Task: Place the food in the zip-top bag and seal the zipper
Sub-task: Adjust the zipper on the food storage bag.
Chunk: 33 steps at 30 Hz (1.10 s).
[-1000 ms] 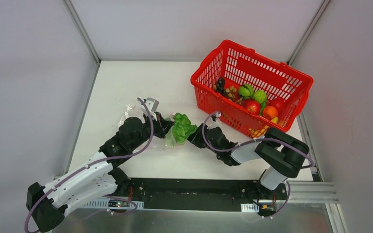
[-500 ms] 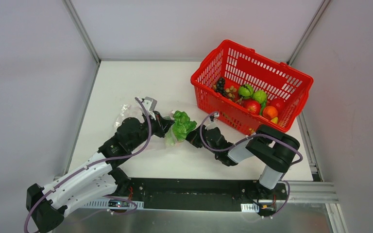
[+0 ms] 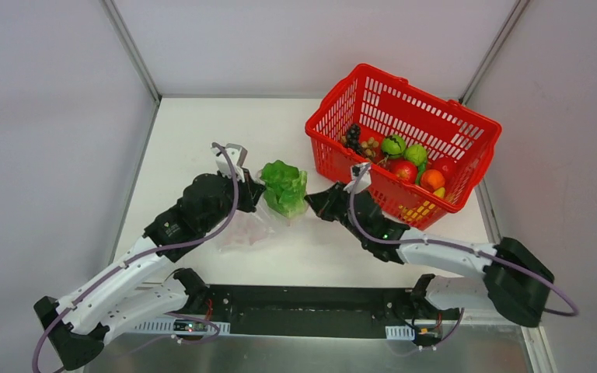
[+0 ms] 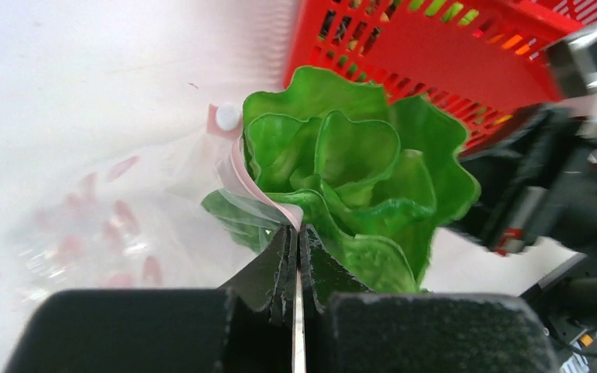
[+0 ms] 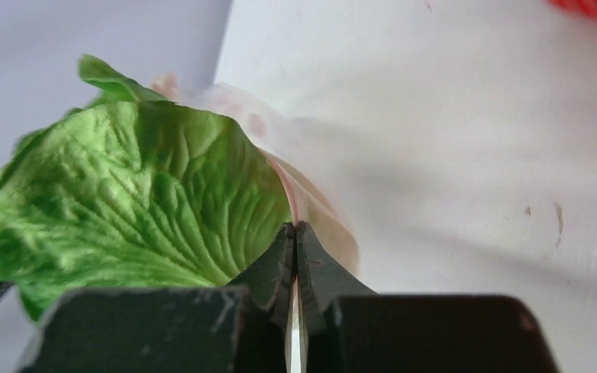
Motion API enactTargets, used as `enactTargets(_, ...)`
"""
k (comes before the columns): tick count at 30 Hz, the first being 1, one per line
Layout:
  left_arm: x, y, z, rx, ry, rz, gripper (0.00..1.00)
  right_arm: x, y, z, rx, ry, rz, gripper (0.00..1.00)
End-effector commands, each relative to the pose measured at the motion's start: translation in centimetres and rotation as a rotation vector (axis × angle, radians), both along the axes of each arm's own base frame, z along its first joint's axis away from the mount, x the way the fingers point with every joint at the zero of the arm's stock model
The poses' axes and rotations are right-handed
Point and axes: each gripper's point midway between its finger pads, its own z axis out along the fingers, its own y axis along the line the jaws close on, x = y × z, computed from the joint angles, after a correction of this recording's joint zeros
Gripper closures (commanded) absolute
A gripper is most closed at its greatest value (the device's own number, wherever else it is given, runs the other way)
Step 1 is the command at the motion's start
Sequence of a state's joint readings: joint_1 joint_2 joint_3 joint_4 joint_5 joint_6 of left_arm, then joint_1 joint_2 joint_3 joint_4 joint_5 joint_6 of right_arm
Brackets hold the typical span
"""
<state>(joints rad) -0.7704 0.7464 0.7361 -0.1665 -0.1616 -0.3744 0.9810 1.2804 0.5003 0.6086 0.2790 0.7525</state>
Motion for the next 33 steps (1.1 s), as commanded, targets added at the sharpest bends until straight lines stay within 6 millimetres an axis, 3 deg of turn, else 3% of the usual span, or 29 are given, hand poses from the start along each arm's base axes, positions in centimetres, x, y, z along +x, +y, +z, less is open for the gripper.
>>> enactTargets(1,0.5,2.4,1.8,0.138,0.009,0.067,1.0,0.5,-2.6,6.0,-0.134,-0.161,-0.037,1.0)
enactTargets(4,0.4,3.1,2.5,0.212,0.025,0.074,1.0,0.0,-3.2,9.1,-0.148,-0.209,-0.018,1.0)
enactTargets(8,-0.1,3.9,5.5,0.223,-0.016,0.064,1.0,-1.0,-3.6,14.7,-0.085,-0.331,0.021,1.0)
enactTargets(10,-0.4,3.6,6.4,0.209,-0.026,0.036,1.0,-0.5,-3.3,15.2,-0.17,-0.343,0.047,1.0)
enactTargets(12,0.0,3.9,5.8,0.243,0.009,0.056,1.0,1.0,-3.8,15.0,-0.31,-0.274,-0.004,1.0)
enactTargets(13,-0.6,3.5,6.4,0.219,0.03,0.024,1.0,0.5,-3.4,15.4,-0.316,-0.281,0.015,1.0)
enactTargets(15,-1.8,2.3,8.3,0.132,0.001,-0.055,1.0,-1.2,-3.0,19.0,-0.179,-0.385,0.048,1.0)
enactTargets(16,-2.0,2.4,8.8,0.117,-0.017,-0.058,1.0,-1.6,-3.0,19.8,-0.144,-0.416,0.068,1.0)
enactTargets(19,-0.7,3.3,7.1,0.232,0.055,-0.023,1.0,0.9,-4.3,18.1,-0.364,-0.305,0.036,1.0)
enactTargets(21,-1.0,2.2,6.2,0.227,0.121,-0.088,1.0,1.3,-4.6,18.2,-0.458,-0.308,0.006,1.0)
enactTargets(23,-1.1,1.1,7.1,0.149,0.083,-0.117,1.0,-0.9,-2.8,19.1,-0.438,-0.417,0.114,1.0)
enactTargets(25,-1.1,0.7,8.1,0.054,0.012,-0.11,1.0,-4.9,0.3,18.5,-0.376,-0.511,0.398,1.0)
enactTargets(26,-0.9,0.8,8.3,0.036,-0.01,-0.098,1.0,-4.8,0.6,17.6,-0.401,-0.484,0.435,1.0)
enactTargets(29,-0.2,1.7,7.2,0.121,0.034,-0.056,1.0,0.5,-3.0,13.6,-0.733,-0.275,0.183,1.0)
enactTargets(31,0.0,1.4,6.1,0.149,0.074,-0.062,1.0,2.6,-5.5,14.3,-0.896,-0.255,-0.045,1.0)
enactTargets(32,0.0,1.0,5.6,0.143,0.086,-0.068,1.0,1.7,-3.4,14.3,-0.84,-0.293,0.044,1.0)
enactTargets(33,0.0,0.7,5.5,0.124,0.091,-0.08,1.0,-0.7,-0.1,14.7,-0.697,-0.36,0.267,1.0)
